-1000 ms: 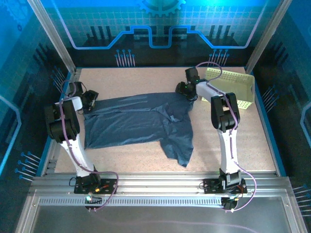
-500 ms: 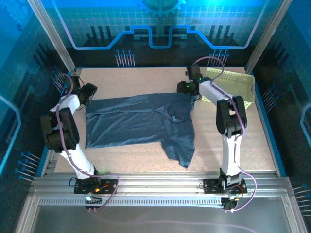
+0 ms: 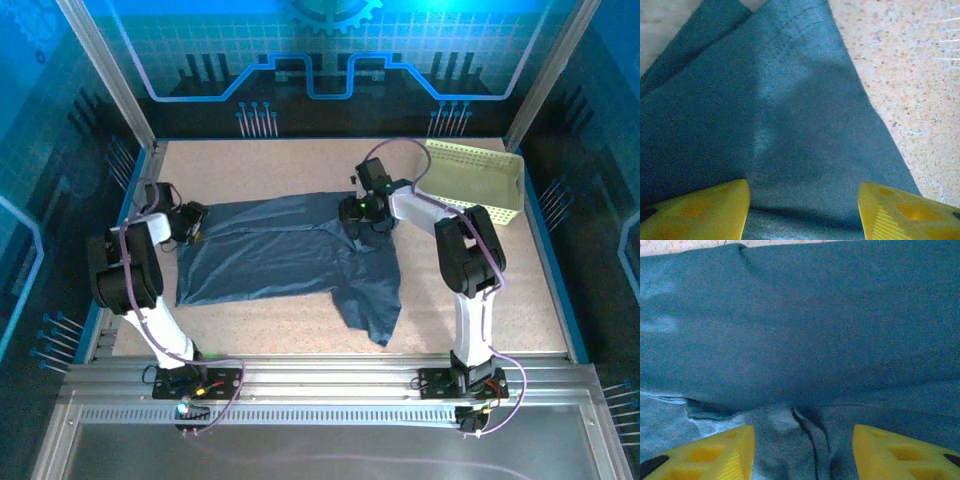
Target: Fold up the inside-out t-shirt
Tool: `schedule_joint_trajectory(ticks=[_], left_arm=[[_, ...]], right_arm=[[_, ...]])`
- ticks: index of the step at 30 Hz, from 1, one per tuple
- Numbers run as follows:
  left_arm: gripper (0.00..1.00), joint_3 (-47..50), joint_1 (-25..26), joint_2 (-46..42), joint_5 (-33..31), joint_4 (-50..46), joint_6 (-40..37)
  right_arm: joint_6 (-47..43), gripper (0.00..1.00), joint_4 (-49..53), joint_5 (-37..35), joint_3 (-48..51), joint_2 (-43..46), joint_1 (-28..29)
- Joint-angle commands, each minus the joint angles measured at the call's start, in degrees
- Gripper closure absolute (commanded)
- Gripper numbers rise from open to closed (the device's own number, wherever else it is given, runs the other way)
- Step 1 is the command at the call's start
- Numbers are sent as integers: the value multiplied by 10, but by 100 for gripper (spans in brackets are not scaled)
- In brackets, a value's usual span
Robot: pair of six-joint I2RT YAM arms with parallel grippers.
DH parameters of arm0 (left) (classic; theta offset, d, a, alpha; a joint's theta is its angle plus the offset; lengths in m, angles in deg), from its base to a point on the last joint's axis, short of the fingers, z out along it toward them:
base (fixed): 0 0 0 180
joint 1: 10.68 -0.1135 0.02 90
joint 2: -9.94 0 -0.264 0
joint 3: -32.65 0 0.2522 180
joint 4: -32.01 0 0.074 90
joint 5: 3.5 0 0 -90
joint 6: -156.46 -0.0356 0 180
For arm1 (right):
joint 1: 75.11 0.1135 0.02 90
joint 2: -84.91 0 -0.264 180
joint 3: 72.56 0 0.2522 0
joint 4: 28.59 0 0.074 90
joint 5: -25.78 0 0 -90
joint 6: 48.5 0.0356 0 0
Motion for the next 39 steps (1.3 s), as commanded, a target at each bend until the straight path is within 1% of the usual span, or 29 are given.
schedule_joint_trajectory(ticks=[1,3,6,9,11,15,19,21,25,27,29,31,33,36,39], left_arm=[[39,22,-13,-13,-1,7,8],[39,29,-13,-24,-8,3,1],[39,31,-13,-29,-13,0,-6],[39,26,-13,-24,-5,1,-5],[39,25,-13,-21,-3,1,-4],[39,26,-13,-22,-4,1,-2],[39,27,-14,-22,-8,0,-3],[39,26,-14,-23,-8,-2,-3],[39,25,-17,-25,-12,-5,-4],[39,24,-21,-26,-13,-6,-4],[39,24,-24,-28,-14,-7,-5],[39,22,-27,-30,-14,-11,-5],[38,19,-27,-34,-12,-12,-6],[38,18,-24,-46,-9,-13,-5],[39,8,-14,-63,-14,-31,-15]], right_arm=[[-26,40,0,22,-21,-26,10],[-38,38,8,20,-41,-40,15],[-52,38,24,14,-72,-61,24],[-68,38,37,3,-94,-78,35],[-73,40,43,3,-103,-85,41],[-77,49,56,8,-107,-86,53],[-75,56,66,20,-75,-46,74],[-70,56,72,14,-46,-10,92],[-50,54,69,24,21,53,137],[-43,54,65,34,47,75,150],[-39,53,62,41,62,101,148],[-44,52,59,26,68,132,137],[-47,49,56,5,63,144,116],[-46,50,67,1,31,112,76],[-42,50,69,-3,0,63,54]])
